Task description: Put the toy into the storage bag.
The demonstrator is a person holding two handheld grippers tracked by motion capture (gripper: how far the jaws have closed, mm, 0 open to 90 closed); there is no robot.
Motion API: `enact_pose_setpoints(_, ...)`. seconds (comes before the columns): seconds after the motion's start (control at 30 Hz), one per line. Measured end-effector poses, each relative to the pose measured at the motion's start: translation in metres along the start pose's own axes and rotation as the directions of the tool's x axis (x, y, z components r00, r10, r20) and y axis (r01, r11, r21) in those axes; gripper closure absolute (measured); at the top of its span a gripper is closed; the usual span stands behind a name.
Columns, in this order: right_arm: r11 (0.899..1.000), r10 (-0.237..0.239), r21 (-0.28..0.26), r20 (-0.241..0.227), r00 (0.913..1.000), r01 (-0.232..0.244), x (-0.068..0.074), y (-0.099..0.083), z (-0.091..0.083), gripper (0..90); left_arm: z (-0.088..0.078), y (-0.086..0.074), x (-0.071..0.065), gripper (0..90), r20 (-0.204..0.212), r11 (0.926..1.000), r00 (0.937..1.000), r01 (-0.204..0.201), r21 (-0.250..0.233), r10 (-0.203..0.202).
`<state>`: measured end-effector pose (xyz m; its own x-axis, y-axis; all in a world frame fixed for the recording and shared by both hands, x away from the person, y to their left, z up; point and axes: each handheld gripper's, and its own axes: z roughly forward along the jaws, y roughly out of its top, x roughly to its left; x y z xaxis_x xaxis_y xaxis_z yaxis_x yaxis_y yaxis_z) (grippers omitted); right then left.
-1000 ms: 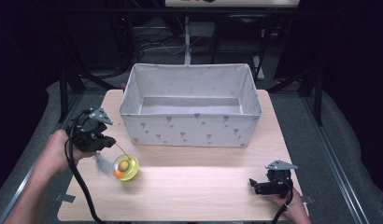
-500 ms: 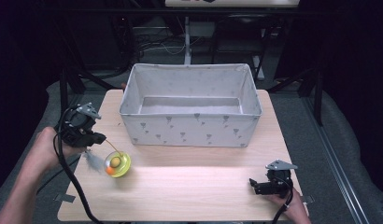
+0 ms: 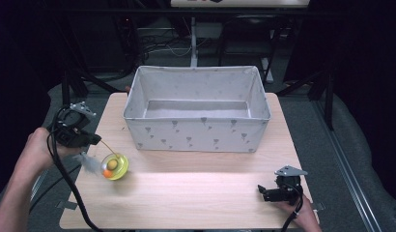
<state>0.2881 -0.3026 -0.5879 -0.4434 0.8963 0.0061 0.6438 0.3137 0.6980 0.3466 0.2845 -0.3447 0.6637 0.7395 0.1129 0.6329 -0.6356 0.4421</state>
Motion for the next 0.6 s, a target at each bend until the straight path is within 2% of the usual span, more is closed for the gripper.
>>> enact_pose_setpoints(0.6, 1.000, 0.000, 0.001, 0.000, 1.0000, 0.000, 0.000, 0.000, 0.000, 0.0, 0.004, 0.008, 0.025, 88.1, -0.013, 0.9982, 0.9983, 0.057, 0.022, -0.056)
